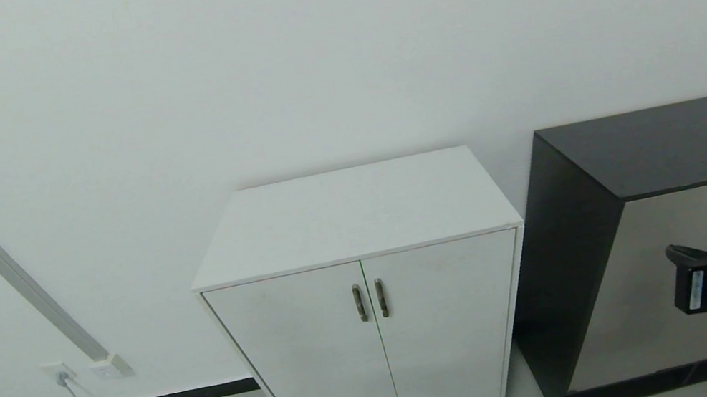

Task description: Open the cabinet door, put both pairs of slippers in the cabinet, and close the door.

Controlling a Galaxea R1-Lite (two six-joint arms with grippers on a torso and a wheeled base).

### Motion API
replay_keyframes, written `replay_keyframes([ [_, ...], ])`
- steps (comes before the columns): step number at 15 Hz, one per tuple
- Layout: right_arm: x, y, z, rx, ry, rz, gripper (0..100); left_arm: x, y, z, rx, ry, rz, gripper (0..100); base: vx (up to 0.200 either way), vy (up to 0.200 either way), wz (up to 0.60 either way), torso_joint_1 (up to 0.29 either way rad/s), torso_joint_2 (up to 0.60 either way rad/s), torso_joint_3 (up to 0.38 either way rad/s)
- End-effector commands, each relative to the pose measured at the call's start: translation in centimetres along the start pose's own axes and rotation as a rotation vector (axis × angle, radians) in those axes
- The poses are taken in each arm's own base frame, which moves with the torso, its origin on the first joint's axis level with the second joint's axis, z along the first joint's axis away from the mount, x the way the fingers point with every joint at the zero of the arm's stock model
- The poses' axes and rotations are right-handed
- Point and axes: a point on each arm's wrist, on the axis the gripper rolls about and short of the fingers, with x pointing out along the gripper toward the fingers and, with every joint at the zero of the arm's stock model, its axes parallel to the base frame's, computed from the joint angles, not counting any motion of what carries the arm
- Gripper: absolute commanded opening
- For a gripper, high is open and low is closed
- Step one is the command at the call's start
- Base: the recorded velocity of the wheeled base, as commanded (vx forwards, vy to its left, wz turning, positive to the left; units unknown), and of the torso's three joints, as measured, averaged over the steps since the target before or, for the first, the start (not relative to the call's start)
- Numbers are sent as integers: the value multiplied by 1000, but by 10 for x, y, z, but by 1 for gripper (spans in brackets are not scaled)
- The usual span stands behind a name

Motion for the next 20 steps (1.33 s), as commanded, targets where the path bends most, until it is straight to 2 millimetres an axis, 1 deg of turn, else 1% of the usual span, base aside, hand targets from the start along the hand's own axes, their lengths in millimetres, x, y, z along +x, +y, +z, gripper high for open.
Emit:
replay_keyframes([
  [1,-26,-11,-2,12,-27,-1,0,0,0,0,-1,1,0,0,0,0,0,0,0,0],
  [2,-31,-14,-4,12,-25,-3,0,0,0,0,-1,1,0,0,0,0,0,0,0,0],
  [4,-49,-21,-13,8,-19,1,0,0,0,0,-1,1,0,0,0,0,0,0,0,0],
  [6,-65,-27,-10,15,-34,1,0,0,0,0,-1,1,0,0,0,0,0,0,0,0],
  [7,-78,-33,-12,9,-19,1,0,0,0,0,-1,1,0,0,0,0,0,0,0,0],
  [8,-85,-35,-14,5,-9,0,0,0,0,0,-1,1,0,0,0,0,0,0,0,0],
  [9,-100,-41,-18,3,-3,6,0,0,0,0,-1,1,0,0,0,0,0,0,0,0],
  [10,-113,-47,-24,-2,10,11,0,0,0,0,-1,1,0,0,0,0,0,0,0,0],
  [11,-130,-53,-33,-9,24,41,0,0,0,0,-1,1,-1,0,0,0,0,0,0,0],
  [14,-165,-66,-66,-61,76,228,0,0,0,0,1,1,-1,0,0,0,0,0,0,0],
  [15,-173,-69,-75,-82,82,276,0,0,0,0,-1,1,0,0,0,0,0,0,0,0],
  [18,-178,-70,-74,-77,47,337,0,0,0,0,1,1,0,0,0,0,0,0,0,0],
  [19,-179,-70,-80,-114,29,379,0,0,0,0,-1,1,-1,0,0,0,0,0,0,0],
  [20,-181,-70,-81,-149,-1,405,0,0,0,0,-1,1,0,0,0,0,0,0,0,0],
])
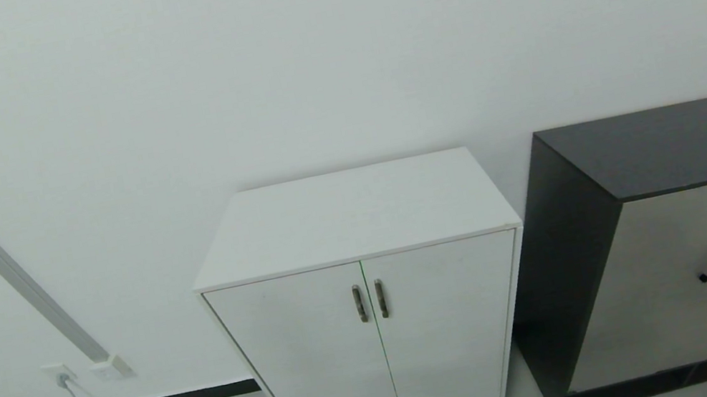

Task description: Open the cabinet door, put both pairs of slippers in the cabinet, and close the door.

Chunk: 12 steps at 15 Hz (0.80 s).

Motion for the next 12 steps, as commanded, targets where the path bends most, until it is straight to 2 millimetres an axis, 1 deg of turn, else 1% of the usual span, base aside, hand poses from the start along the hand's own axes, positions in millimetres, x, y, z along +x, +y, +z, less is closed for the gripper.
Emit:
replay_keyframes([
  [1,-6,1,-4,-18,-77,-17,0,0,0,0,-1,-1,0,0,0,0,0,0,0,0],
  [3,-7,1,-5,4,-91,-68,0,0,0,0,1,1,-1,0,0,0,0,0,0,0],
  [4,-9,2,-6,16,-125,-135,0,0,0,0,1,1,-1,0,0,0,0,0,0,0],
  [6,-13,4,-8,23,-179,-206,0,0,0,0,-1,1,-1,0,0,0,0,0,0,0],
  [7,-15,5,-9,23,-206,-223,0,0,0,0,-1,-1,-1,0,0,0,0,0,0,0],
  [12,-15,4,-9,101,-216,-234,0,0,0,0,-1,1,0,0,0,0,0,0,0,0],
])
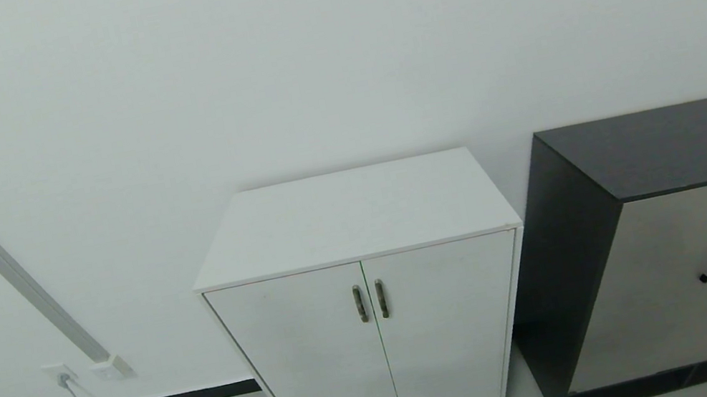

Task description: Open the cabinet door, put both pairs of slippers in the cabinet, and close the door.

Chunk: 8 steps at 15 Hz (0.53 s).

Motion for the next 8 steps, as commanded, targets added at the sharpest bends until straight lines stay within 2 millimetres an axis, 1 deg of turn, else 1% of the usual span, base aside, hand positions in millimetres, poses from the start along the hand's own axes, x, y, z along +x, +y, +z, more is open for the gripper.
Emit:
replay_keyframes([
  [1,0,0,0,24,-1,-29,0,0,0,0,-1,1,0,0,0,0,0,0,0,0],
  [3,0,2,0,0,-10,-130,0,0,0,0,-1,1,0,0,0,0,0,0,0,0],
  [4,-1,2,-1,-30,-14,-153,0,0,0,0,1,1,0,0,0,0,0,0,0,0],
  [7,-1,2,0,-19,-21,-148,0,0,0,0,-1,1,0,0,0,0,0,0,0,0],
  [8,-1,3,0,31,-26,-142,0,0,0,0,-1,1,0,0,0,0,0,0,0,0],
])
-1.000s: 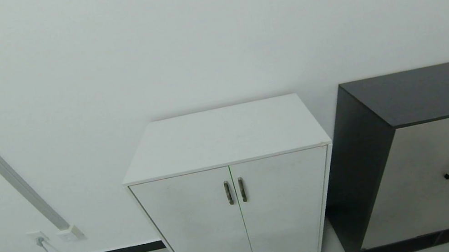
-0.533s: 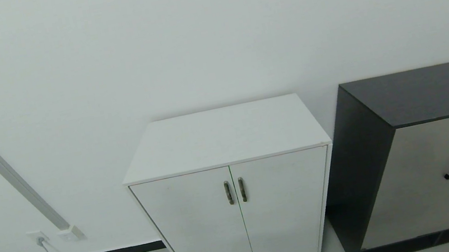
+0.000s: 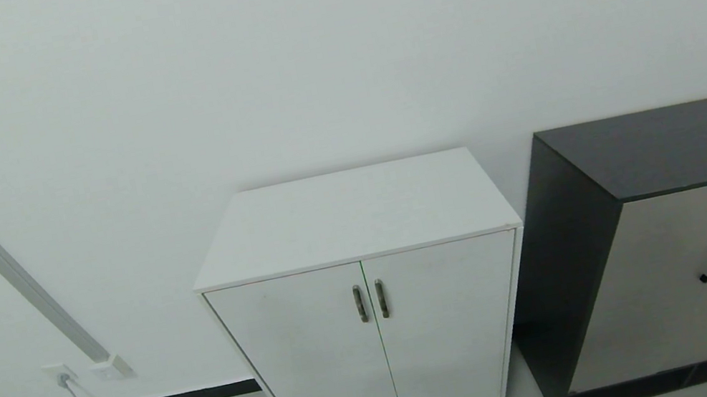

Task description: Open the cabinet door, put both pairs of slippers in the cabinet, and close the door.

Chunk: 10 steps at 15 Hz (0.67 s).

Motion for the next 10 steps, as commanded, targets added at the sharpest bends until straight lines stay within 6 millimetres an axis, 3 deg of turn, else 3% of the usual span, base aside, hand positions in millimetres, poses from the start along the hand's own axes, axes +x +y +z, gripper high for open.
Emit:
replay_keyframes([
  [1,0,0,0,14,-5,16,0,0,0,0,-1,1,1,0,0,0,0,0,0,0],
  [2,-4,-1,-1,-4,-56,78,0,0,0,0,-1,1,1,0,0,0,0,0,0,0],
  [10,-6,-3,-1,25,-82,-7,0,0,0,0,-2,1,2,0,0,0,0,0,0,0],
])
